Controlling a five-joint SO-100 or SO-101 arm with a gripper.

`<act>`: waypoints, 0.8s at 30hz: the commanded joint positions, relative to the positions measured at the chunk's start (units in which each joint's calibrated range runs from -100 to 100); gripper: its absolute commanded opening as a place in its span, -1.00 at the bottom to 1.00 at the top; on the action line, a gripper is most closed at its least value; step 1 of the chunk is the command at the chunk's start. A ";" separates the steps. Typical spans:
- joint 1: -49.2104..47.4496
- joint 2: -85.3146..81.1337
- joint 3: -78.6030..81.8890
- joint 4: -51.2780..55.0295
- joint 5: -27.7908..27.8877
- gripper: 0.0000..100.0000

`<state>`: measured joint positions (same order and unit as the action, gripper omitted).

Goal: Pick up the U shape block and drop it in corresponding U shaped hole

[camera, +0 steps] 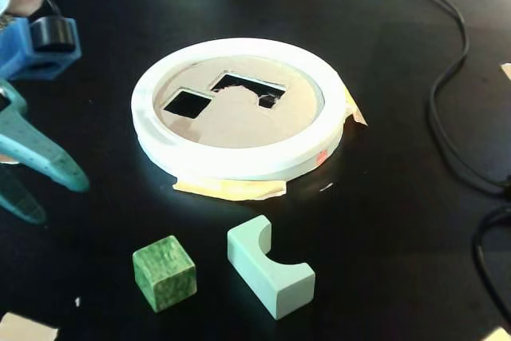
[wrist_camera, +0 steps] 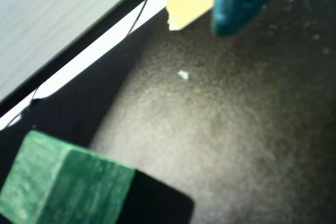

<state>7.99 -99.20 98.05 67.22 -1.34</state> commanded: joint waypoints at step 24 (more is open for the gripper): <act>1.00 -0.80 -0.14 -1.94 -0.59 0.74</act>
<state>8.19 -99.20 98.05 66.83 -1.54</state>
